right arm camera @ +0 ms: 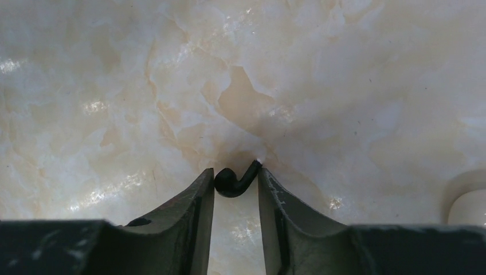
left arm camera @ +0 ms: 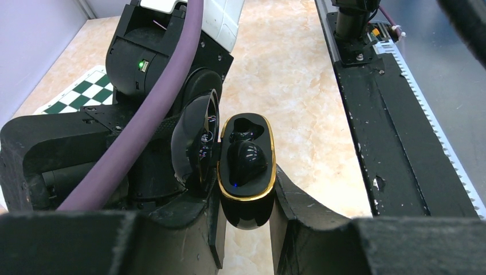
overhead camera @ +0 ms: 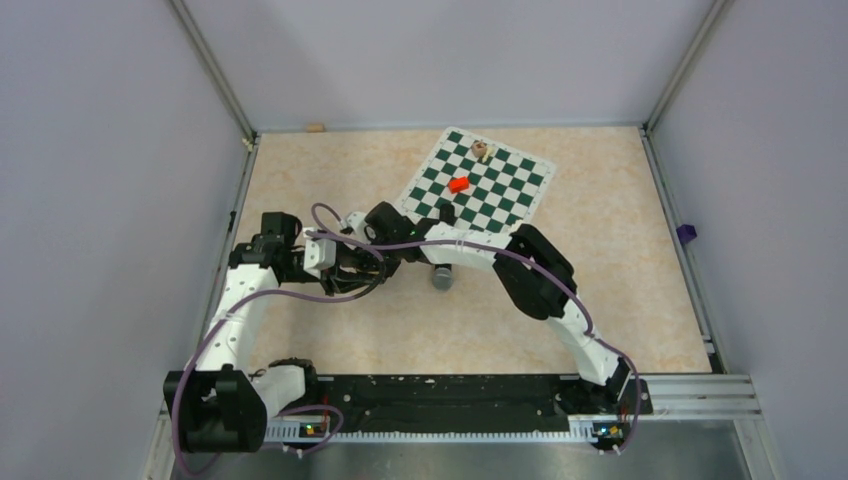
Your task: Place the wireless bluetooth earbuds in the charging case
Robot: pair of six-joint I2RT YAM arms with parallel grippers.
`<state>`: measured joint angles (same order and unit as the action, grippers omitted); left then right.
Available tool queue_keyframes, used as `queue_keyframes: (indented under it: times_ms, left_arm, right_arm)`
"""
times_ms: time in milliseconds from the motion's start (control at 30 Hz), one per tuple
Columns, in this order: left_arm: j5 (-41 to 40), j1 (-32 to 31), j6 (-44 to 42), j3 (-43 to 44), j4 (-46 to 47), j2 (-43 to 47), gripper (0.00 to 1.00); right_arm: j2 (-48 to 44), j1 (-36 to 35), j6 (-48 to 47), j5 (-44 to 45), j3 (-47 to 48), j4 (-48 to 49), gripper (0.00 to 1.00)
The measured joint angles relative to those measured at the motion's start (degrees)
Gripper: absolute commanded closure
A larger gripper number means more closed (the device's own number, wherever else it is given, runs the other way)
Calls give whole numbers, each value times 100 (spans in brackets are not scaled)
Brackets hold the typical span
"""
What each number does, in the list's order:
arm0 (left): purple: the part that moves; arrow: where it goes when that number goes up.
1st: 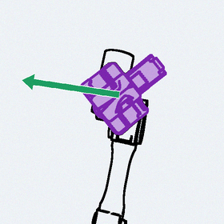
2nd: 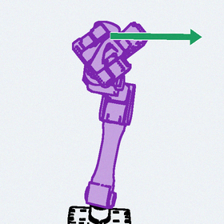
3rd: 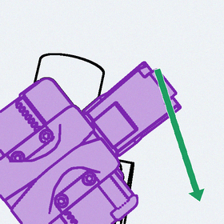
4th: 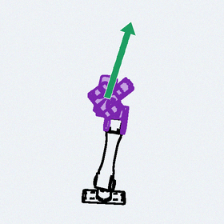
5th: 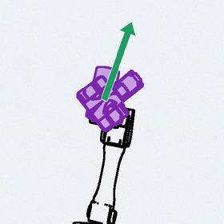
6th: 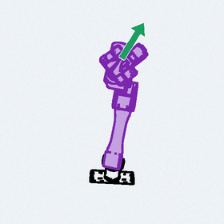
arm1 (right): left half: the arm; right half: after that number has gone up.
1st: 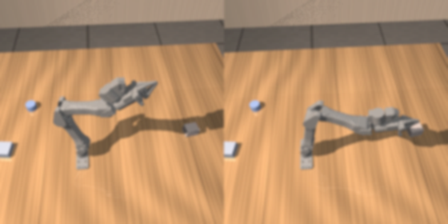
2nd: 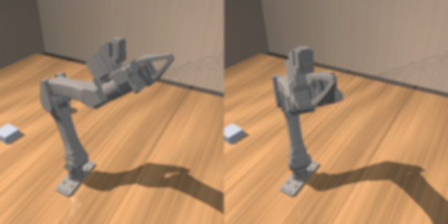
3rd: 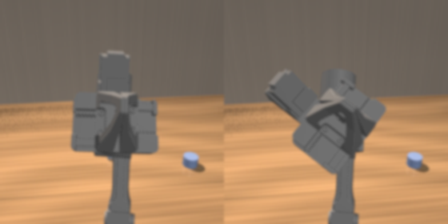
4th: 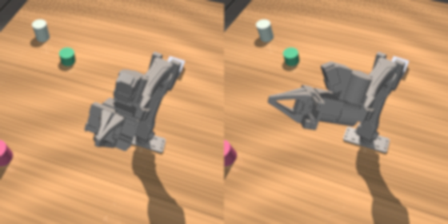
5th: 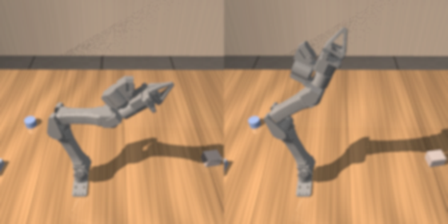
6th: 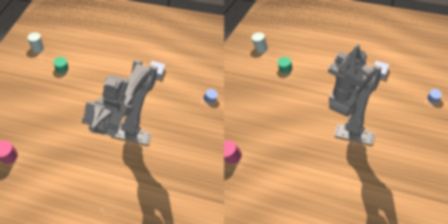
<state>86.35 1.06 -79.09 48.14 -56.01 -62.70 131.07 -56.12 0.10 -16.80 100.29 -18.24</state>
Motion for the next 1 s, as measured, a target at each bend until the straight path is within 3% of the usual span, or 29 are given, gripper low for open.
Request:
queue_keyframes:
  times_ms: [300,667,1000]
  left_arm:
    - [2,0,-15,-4,-2,55,100]
    - [0,0,-17,-4,-2,72,100]
    - [15,0,-39,-4,-2,70,100]
  right_arm:
    - [0,-37,-179,153,35,-101,91]
    - [-415,127,-466,116,4,-673,93]
    - [-2306,1023,-553,-984,-855,-807,93]
